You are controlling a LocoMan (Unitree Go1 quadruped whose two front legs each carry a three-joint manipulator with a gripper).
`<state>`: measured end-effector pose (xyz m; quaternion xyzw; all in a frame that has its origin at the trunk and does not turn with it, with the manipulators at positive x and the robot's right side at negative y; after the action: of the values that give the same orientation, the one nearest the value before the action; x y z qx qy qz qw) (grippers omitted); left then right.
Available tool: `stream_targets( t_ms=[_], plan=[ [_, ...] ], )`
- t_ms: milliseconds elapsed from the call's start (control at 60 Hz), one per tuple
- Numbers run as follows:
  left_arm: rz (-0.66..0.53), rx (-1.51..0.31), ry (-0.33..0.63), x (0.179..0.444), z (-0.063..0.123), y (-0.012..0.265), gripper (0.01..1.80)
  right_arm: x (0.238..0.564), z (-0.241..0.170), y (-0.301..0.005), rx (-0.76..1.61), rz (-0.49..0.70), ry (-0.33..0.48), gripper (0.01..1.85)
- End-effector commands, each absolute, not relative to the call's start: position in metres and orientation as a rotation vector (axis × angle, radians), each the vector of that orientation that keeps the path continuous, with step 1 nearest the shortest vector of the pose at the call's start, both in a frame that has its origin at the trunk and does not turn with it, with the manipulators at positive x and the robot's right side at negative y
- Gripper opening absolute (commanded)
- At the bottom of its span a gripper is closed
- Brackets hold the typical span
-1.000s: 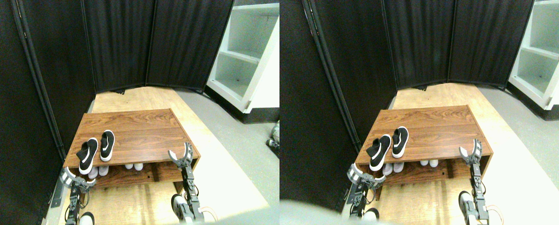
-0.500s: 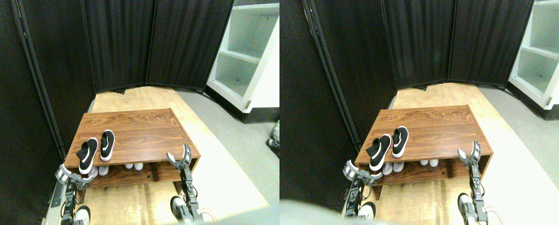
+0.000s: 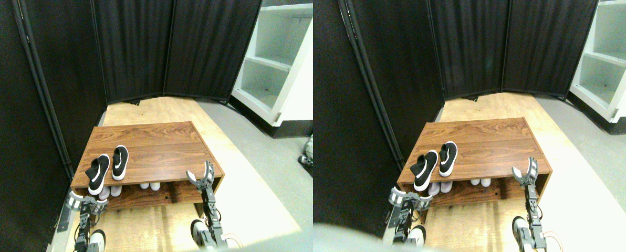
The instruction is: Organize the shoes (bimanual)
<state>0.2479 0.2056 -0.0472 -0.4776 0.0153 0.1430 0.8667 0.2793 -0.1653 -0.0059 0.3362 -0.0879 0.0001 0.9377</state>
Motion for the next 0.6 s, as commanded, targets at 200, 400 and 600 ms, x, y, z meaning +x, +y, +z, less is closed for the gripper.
stream_targets(
  t_ms=[200, 400, 600],
  plan=[
    [0.291, -1.019, 0.035, 0.262, -0.048, 0.203, 1.49, 0.277, 0.004, -0.164, 0.666, 0.021, -0.216, 0.66],
    [0.280, -1.036, 0.046, 0.274, -0.052, 0.199, 1.51, 0.274, 0.006, -0.166, 0.648, 0.030, -0.220, 0.67],
    [0.274, -1.078, 0.045, 0.287, -0.060, 0.195, 1.50, 0.270, 0.009, -0.167, 0.637, 0.038, -0.217, 0.67]
  ],
)
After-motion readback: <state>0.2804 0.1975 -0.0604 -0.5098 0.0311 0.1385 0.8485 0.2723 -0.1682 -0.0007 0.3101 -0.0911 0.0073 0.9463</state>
